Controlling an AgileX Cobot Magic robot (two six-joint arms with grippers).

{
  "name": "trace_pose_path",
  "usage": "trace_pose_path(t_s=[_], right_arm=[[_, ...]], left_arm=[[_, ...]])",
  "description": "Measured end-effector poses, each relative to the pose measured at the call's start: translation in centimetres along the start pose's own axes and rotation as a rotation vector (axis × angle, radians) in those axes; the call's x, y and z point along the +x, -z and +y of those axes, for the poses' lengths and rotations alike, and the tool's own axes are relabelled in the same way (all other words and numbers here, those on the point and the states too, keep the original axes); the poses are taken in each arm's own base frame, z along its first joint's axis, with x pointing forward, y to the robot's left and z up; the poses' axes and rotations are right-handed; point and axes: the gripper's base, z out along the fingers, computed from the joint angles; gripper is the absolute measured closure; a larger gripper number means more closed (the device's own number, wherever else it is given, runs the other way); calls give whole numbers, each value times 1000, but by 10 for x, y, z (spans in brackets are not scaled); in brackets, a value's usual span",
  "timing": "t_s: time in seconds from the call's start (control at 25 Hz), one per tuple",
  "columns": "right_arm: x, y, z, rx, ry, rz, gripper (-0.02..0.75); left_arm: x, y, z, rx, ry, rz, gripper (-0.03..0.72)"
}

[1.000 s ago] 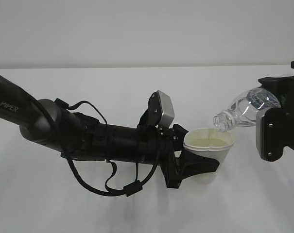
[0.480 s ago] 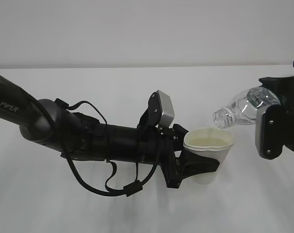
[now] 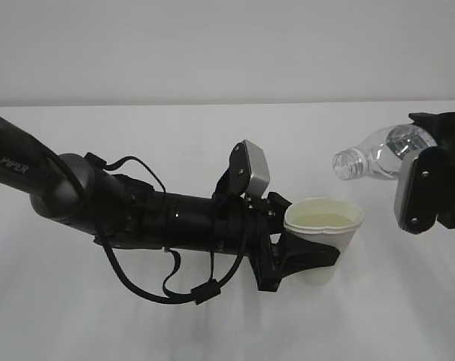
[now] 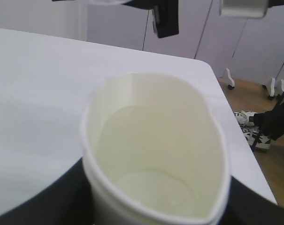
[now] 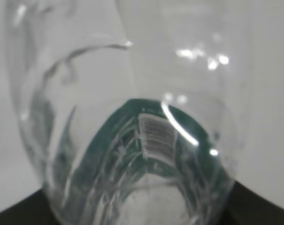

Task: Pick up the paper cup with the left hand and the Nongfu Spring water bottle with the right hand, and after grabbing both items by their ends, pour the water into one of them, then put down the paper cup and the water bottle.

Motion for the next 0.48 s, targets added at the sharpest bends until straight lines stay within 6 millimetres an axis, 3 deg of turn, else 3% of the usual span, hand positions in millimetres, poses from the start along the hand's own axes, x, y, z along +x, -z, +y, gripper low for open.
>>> trace_pose_path(t_s=[0.48], right_arm=[[0, 0, -2, 26, -164, 3, 335]], left_arm=[[-2, 0, 3, -34, 24, -25, 279]])
